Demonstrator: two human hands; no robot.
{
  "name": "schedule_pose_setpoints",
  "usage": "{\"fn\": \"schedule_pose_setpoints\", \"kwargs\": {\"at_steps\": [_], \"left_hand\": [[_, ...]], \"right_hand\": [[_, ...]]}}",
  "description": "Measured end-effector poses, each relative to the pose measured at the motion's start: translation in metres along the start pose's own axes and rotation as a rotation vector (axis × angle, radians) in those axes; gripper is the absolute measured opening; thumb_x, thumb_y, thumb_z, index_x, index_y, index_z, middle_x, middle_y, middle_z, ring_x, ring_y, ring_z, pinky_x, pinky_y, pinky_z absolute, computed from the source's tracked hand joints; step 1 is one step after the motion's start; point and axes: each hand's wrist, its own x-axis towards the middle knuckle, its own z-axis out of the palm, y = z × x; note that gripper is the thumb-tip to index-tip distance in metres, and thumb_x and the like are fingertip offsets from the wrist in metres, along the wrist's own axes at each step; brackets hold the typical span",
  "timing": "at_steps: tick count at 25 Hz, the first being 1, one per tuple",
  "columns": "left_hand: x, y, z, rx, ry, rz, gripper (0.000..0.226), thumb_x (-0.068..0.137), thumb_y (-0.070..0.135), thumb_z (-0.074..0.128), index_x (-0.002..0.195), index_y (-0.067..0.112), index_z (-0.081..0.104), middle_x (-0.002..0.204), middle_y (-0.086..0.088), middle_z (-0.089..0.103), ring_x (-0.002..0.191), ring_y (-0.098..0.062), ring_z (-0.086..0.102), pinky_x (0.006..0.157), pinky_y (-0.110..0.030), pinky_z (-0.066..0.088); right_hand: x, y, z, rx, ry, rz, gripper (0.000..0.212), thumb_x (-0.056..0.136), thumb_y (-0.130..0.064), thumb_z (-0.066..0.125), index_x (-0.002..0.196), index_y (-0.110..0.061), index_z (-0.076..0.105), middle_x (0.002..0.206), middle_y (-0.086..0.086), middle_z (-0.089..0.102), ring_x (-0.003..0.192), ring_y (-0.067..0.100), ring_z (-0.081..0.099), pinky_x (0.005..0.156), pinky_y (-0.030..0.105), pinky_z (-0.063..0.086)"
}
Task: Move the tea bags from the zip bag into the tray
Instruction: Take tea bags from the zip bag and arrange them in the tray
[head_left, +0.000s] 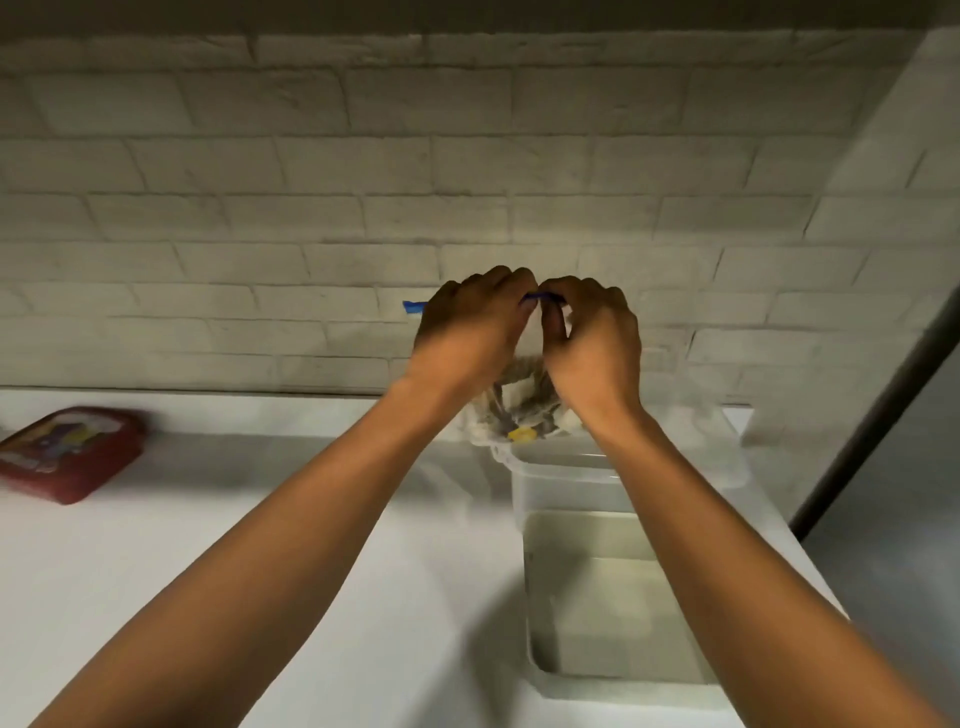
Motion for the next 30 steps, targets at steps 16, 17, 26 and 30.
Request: {"fn": "schedule_pose_setpoints", "kwargs": {"at_steps": [16,17,26,30], "left_hand": [[-0.303,-0.063,0.026,-0.161,-0.391,-0.215,0.024,0.095,0.038,0.05,0.095,0.032,0.072,0.08,0.009,0.068,0.07,-0.018,0.06,0.067,-0.038,0.042],[-0.31,-0.064,0.028,-0.165,-0.393,-0.222,0.022,0.095,0.037,0.051,0.096,0.032,0.072,0.08,0.009,0.068,0.07,-0.017,0.058,0.068,-0.037,0.041],[-0.331,-0.071,0.032,-0.268,-0.396,-0.281,0.017,0.095,0.039,0.053,0.104,0.034,0.067,0.094,0.014,0.067,0.081,-0.016,0.06,0.073,-0.033,0.043],[-0.314,-0.057,0.023,-0.348,-0.363,-0.243,0.02,0.092,0.038,0.054,0.109,0.034,0.065,0.106,0.017,0.066,0.094,-0.012,0.058,0.084,-0.031,0.042]], "right_hand": [[-0.274,-0.077,0.073,0.176,-0.595,0.352,0.023,0.092,-0.015,0.06,0.111,-0.023,0.07,0.107,-0.005,0.07,0.1,0.02,0.06,0.087,0.03,0.047],[-0.279,-0.076,0.072,0.181,-0.584,0.351,0.024,0.091,-0.014,0.061,0.111,-0.023,0.071,0.107,-0.005,0.07,0.1,0.019,0.06,0.088,0.027,0.046],[-0.305,-0.084,0.039,0.611,-0.287,0.88,0.02,0.093,-0.012,0.066,0.109,-0.025,0.068,0.107,-0.014,0.069,0.099,0.001,0.066,0.081,0.013,0.051],[-0.298,-0.086,0.031,0.628,-0.241,0.894,0.016,0.097,-0.014,0.061,0.104,-0.024,0.072,0.1,-0.017,0.072,0.097,0.004,0.068,0.08,0.013,0.05]]}}
